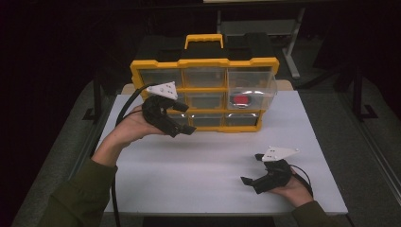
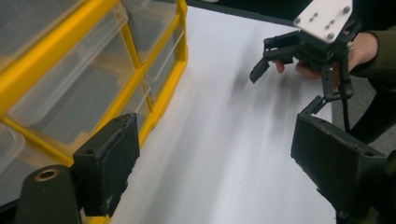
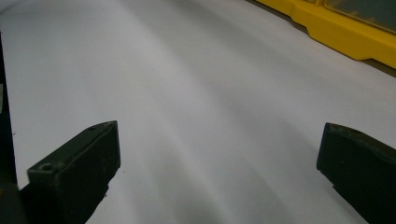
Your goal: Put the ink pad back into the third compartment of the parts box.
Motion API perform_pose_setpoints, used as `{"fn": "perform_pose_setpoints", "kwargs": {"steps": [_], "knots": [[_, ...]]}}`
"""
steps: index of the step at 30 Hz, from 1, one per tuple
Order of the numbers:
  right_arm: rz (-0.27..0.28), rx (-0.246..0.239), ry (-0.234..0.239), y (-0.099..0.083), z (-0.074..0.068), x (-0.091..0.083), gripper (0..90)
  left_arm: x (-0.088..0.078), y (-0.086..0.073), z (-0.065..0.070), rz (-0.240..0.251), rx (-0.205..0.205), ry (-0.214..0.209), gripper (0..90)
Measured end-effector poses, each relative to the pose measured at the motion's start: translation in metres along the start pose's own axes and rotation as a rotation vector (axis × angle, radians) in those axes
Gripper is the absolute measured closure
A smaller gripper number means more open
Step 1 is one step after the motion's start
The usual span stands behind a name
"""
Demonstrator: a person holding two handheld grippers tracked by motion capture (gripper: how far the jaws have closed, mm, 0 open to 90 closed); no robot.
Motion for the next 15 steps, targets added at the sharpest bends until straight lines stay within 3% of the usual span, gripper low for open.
{"fn": "perform_pose_setpoints", "kwargs": {"steps": [15], "knots": [[-0.001,0.001,0.001,0.0,0.0,0.0,0.0,0.008,-0.044,0.003,0.029,-0.028,0.041,10.7]]}}
Point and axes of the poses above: each handheld gripper's, and its own axes: x roughly forward along the jaws, y roughly out of its top, z roughly to its right, the point moved 4 cm from there along x, roughly forward along the jaws, and after that the axes turned 5 degrees about y, right-handed, at the moved point
